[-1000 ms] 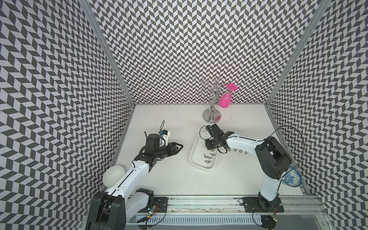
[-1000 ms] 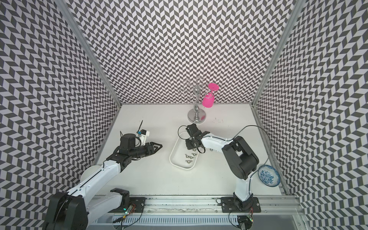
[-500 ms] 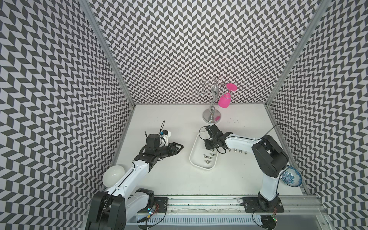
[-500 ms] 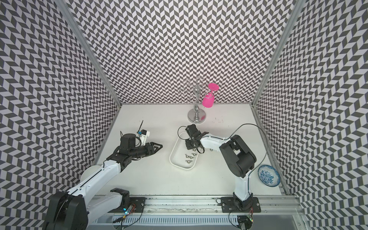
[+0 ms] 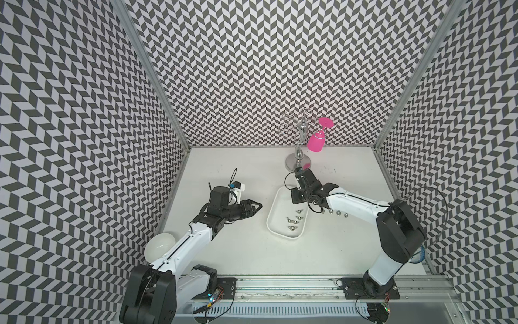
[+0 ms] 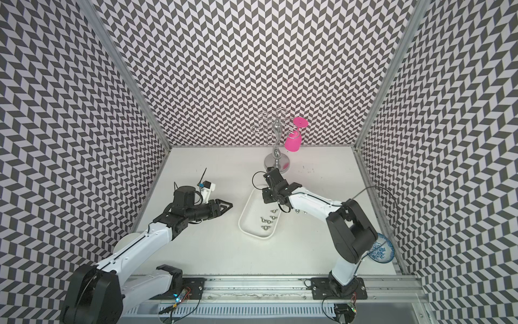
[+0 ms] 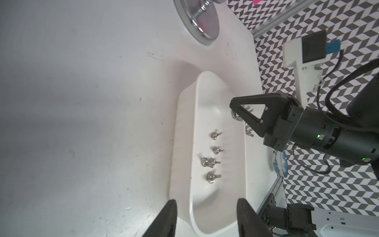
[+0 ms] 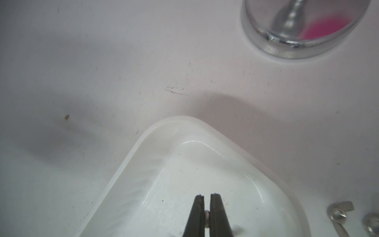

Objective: Take out the wing nut from the storage box
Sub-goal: Pick up the wing nut from the storage box, then place the wing nut at the center of the board.

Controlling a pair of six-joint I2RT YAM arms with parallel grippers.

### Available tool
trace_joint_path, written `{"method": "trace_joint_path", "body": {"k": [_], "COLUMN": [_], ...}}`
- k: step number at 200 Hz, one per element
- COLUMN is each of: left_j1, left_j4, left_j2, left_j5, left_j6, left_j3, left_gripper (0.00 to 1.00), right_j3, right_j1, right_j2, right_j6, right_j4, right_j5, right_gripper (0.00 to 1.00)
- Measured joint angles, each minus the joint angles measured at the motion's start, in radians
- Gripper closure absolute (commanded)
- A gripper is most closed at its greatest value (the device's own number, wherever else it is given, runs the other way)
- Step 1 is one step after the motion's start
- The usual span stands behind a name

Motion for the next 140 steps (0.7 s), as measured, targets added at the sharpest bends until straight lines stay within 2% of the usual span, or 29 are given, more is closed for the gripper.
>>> {"method": "trace_joint_path", "body": {"k": [33,78,97,115,140], "left_j1": [-0.148,-0.354,-0.417,-0.454,-0.484], "left_j4": [0.021,0.052,0.074,0.086,0.103], "left_j2": [0.08,0.187,0.22,0.246,0.271], "left_j5": [-0.026,-0.087,-0.103,-0.113,-0.123], "left_j6": [-0.005,-0.019,-0.028,-0.043,-0.057], "left_j3": [0.122,0.212,0.216,0.216,0.216], "left_gripper": [0.49,0.5,0.5,0.5,0.5], "right_j3": [-0.095,-0.336,-0.414,-0.457,-0.479], "right_j1": [-0.063,-0.399,-0.506,-0.548,-0.554], "right_j2": [-0.143,-0.332,-0.386,-0.406,-0.397], "right_j6": [0.036,0.098,0.12,0.135,0.151], "right_j4": [-0.004,-0.008,-0.01,-0.009,-0.01], "right_j5": [0.103,0.127,0.116,0.101,0.081], "right_gripper": [1.0,1.0,1.0,1.0,1.0]}}
